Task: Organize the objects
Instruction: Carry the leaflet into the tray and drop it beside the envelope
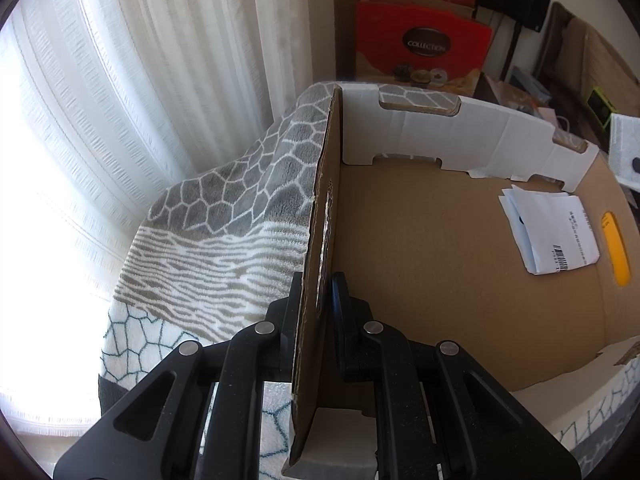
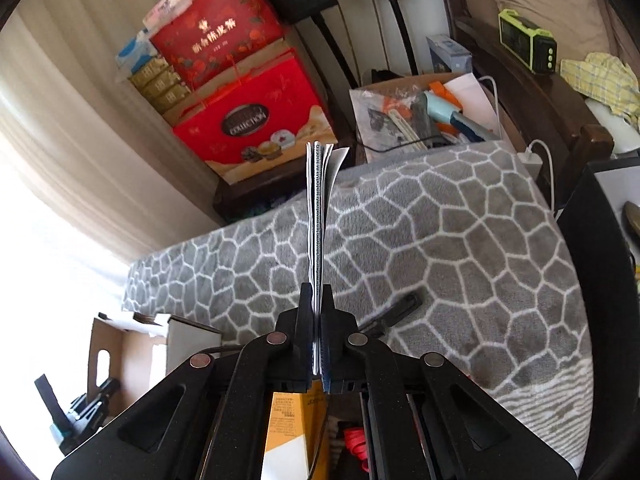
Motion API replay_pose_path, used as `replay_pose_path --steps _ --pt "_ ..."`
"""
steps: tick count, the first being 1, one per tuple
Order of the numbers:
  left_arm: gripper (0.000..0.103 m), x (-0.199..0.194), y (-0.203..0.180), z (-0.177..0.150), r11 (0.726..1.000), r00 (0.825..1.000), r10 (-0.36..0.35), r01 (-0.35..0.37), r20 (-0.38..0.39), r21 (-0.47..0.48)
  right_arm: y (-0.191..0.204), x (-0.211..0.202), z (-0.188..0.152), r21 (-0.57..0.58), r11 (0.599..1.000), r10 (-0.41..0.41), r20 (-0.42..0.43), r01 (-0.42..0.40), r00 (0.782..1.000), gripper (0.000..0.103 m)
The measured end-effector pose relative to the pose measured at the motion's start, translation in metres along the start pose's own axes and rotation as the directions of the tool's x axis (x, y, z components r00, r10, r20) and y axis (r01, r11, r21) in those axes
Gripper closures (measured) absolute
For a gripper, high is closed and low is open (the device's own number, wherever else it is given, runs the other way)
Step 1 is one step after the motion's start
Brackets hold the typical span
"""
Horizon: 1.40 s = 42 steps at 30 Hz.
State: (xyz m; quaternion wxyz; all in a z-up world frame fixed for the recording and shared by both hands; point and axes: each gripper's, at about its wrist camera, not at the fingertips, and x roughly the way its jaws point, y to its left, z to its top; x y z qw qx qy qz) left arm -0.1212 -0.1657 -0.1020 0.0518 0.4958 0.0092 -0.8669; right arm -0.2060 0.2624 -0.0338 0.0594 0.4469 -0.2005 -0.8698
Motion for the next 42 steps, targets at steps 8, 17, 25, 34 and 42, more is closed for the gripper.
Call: replay_pose_path --steps 8,17,25,34,42 --pt "0.092 0.001 0.001 0.000 1.000 1.000 -0.001 0.001 -0.003 -0.006 0.057 -0.037 -0.016 -0.194 0.974 0.110 -0.031 -0.114 0.993 0.102" --pt "0.092 0.001 0.002 -0.001 1.000 1.000 -0.004 0.004 -0.007 -0.010 0.124 -0.024 -0.058 -0.351 0.914 0.163 -0.136 -0.201 0.977 0.102" --pt "0.093 0.002 0.003 -0.001 1.000 1.000 -0.006 0.006 -0.012 -0.014 0.159 0.007 -0.096 -0.529 0.833 0.041 -0.233 -0.162 0.972 0.102" --pt "0.093 0.002 0.004 -0.001 1.000 1.000 -0.006 0.006 -0.013 -0.015 0.184 0.023 -0.132 -0.728 0.686 -0.150 -0.133 0.006 0.980 0.100" --pt "0.093 0.002 0.004 -0.001 1.000 1.000 -0.008 0.007 -0.014 -0.014 0.200 0.019 -0.157 -0.821 0.569 -0.120 -0.130 -0.039 0.984 0.097"
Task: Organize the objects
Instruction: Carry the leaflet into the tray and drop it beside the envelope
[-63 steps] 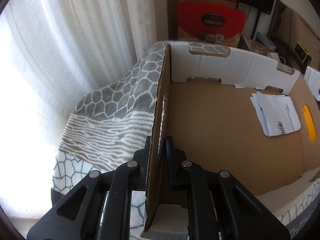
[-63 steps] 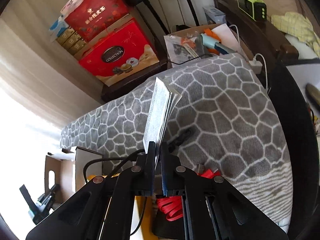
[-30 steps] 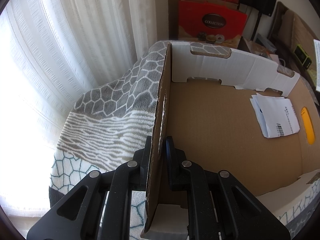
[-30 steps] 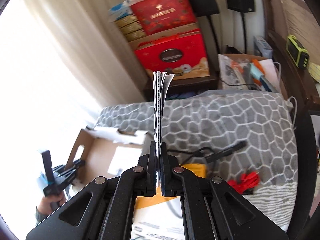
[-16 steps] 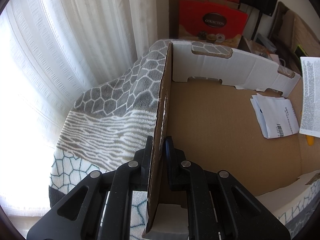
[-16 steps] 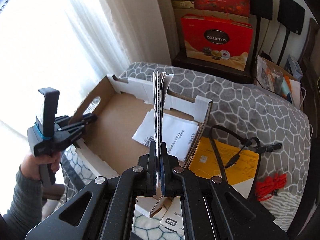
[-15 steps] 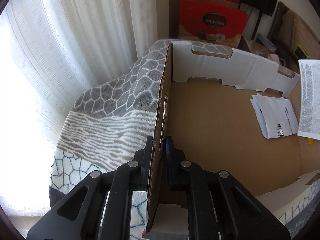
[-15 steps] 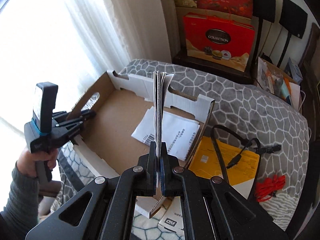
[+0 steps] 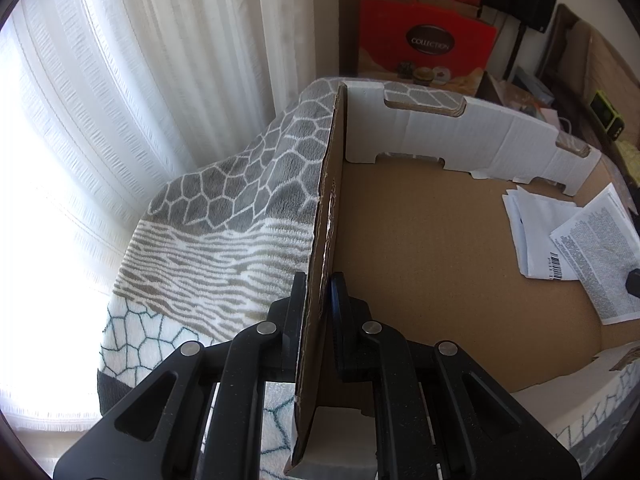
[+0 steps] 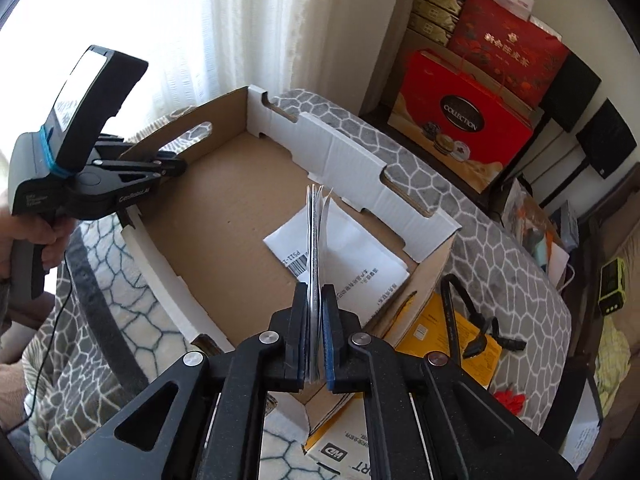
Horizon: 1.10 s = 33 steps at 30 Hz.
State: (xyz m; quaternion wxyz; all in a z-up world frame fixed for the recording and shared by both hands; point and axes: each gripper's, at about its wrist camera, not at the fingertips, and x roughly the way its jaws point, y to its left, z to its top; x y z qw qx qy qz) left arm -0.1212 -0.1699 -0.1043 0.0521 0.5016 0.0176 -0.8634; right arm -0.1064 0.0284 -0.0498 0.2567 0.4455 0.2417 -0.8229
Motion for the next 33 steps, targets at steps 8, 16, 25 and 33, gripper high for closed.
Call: replay_pose_path --steps 8,16,25,33 --pt "0.093 0.001 0.001 -0.002 1.000 1.000 0.000 0.000 -0.003 -0.003 0.007 -0.001 -0.009 -0.019 0.987 0.159 -0.022 -0.159 0.987 0.092" --pt "0.093 0.001 0.001 -0.002 1.000 1.000 -0.002 0.002 -0.005 -0.004 0.001 0.002 -0.017 0.018 0.972 0.235 -0.069 -0.234 0.970 0.081" --pt "0.093 0.000 0.001 -0.002 1.000 1.000 -0.003 0.003 -0.007 -0.006 -0.010 0.004 -0.017 0.048 0.981 0.191 -0.102 -0.187 0.976 0.082" --pt "0.093 0.000 0.000 -0.002 1.000 1.000 -0.005 0.005 -0.008 -0.007 -0.023 0.003 -0.017 0.089 0.986 0.152 -0.101 -0.143 0.983 0.086"
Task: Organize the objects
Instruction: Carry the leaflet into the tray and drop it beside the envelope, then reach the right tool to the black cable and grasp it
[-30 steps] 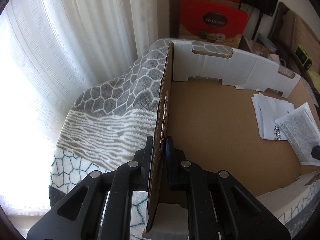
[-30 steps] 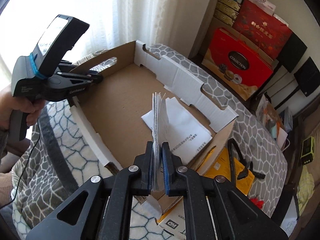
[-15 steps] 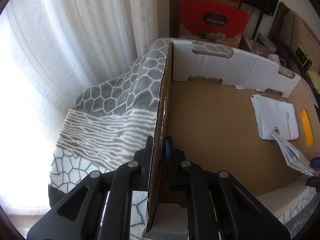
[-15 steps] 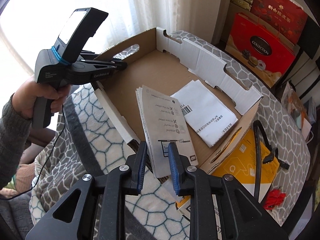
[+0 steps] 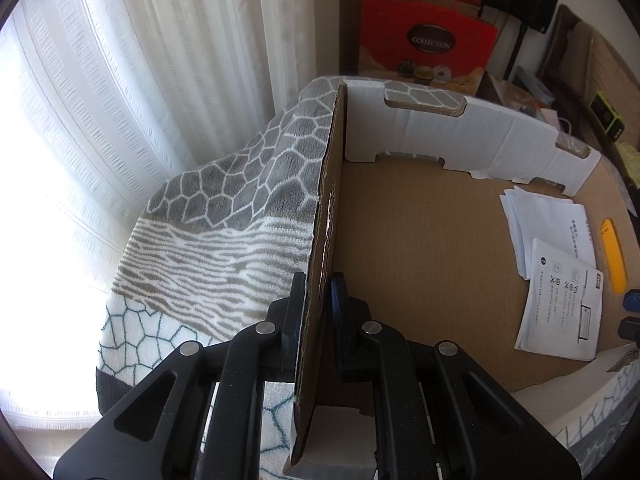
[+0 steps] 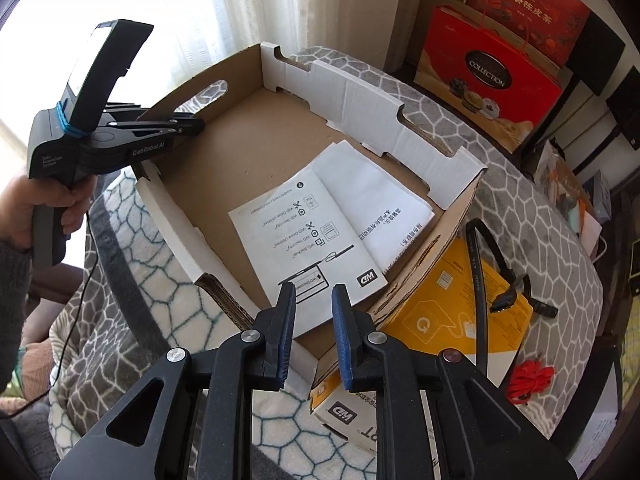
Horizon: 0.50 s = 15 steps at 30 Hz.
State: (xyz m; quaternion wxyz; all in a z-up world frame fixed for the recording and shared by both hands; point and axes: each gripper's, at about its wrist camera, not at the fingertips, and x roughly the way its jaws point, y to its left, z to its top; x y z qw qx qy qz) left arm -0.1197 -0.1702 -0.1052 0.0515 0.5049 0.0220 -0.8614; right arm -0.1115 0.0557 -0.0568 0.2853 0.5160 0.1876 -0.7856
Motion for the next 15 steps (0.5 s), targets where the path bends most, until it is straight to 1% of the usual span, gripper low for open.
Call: replay_pose_path --steps 7,11,15 --pt "0.093 -0.001 -0.001 0.000 1.000 1.000 -0.001 0.001 0.000 0.001 -0.022 -0.031 -0.001 0.096 0.995 -0.007 0.080 -0.001 0.997 0.086" --pt "0.093 -0.001 -0.001 0.000 1.000 1.000 -0.001 0.001 -0.001 0.001 -0.046 -0.048 -0.006 0.175 0.984 -0.036 0.100 0.018 0.994 0.082" --pt "0.093 -0.001 -0.001 0.000 1.000 1.000 -0.002 0.002 0.001 0.001 -0.077 -0.060 -0.019 0.262 0.964 -0.086 0.102 0.057 0.991 0.075"
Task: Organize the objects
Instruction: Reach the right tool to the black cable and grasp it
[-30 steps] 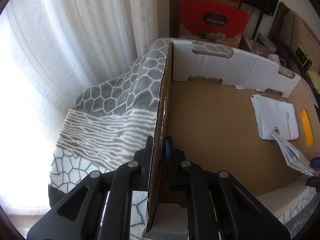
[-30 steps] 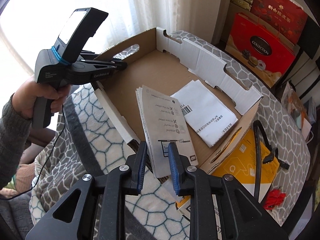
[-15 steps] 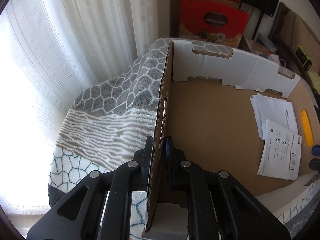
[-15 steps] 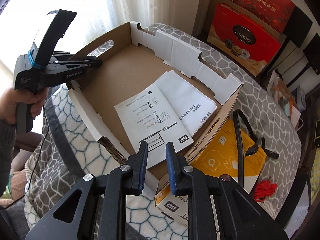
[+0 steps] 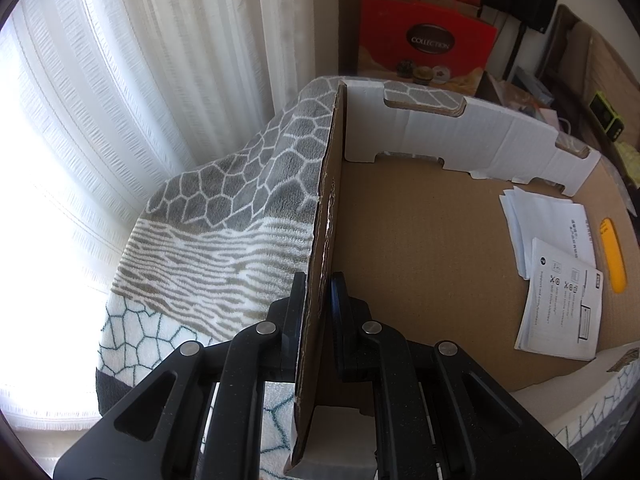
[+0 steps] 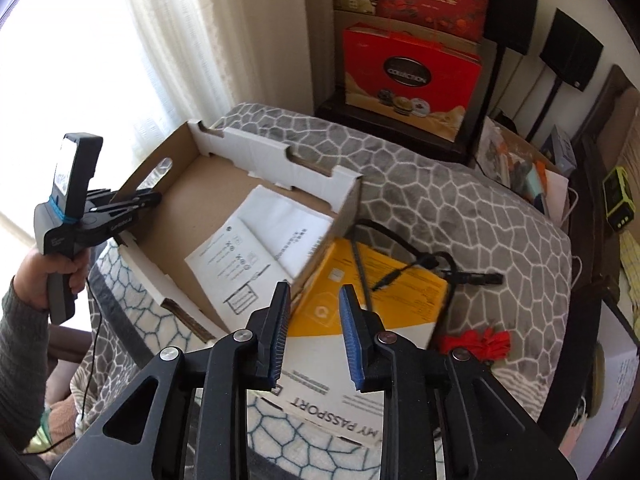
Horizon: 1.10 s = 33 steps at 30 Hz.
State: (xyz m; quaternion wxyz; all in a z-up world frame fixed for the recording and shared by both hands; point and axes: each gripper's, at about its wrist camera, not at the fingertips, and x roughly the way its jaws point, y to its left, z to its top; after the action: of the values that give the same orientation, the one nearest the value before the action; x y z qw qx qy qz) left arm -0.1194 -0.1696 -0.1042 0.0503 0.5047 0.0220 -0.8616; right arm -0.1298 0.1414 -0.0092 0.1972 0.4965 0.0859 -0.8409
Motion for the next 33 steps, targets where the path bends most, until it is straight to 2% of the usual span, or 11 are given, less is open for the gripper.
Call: replay_pose_path --steps 7,12,16,19,23,27,29,33 --pt "0.093 -0.001 -0.002 0.001 1.000 1.000 0.008 -0.008 0.002 0.005 -0.052 -0.007 -0.012 0.101 0.991 -0.087 0.001 0.087 0.996 0.070" --pt "0.093 -0.001 -0.002 0.001 1.000 1.000 0.011 -0.011 0.001 0.012 -0.077 0.004 -0.017 0.155 0.976 -0.150 -0.031 0.153 0.988 0.069" --pt "0.093 -0.001 -0.002 0.002 1.000 1.000 0.011 -0.011 0.000 0.014 -0.087 0.021 -0.019 0.201 0.967 -0.148 -0.064 0.158 0.987 0.069" --pt "0.093 -0.001 -0.002 0.002 1.000 1.000 0.010 -0.010 -0.001 0.014 -0.096 0.034 -0.020 0.255 0.958 -0.113 -0.081 0.130 0.990 0.069" --pt "0.093 -0.001 -0.002 0.002 1.000 1.000 0.010 -0.010 -0.002 0.013 -0.107 0.044 -0.023 0.347 0.937 -0.004 -0.076 0.031 0.997 0.069" --pt "0.093 -0.001 -0.001 0.003 1.000 1.000 0.010 -0.010 -0.002 0.012 -0.122 0.049 -0.026 0.455 0.887 0.112 -0.041 -0.081 0.993 0.067" --pt "0.093 -0.001 -0.001 0.003 1.000 1.000 0.010 -0.010 -0.002 0.014 -0.127 0.051 -0.028 0.484 0.868 0.142 -0.030 -0.110 0.989 0.060" --pt "0.093 -0.001 -0.001 0.003 1.000 1.000 0.010 -0.010 -0.003 0.014 -0.133 0.054 -0.032 0.534 0.828 0.201 0.004 -0.172 0.980 0.057"
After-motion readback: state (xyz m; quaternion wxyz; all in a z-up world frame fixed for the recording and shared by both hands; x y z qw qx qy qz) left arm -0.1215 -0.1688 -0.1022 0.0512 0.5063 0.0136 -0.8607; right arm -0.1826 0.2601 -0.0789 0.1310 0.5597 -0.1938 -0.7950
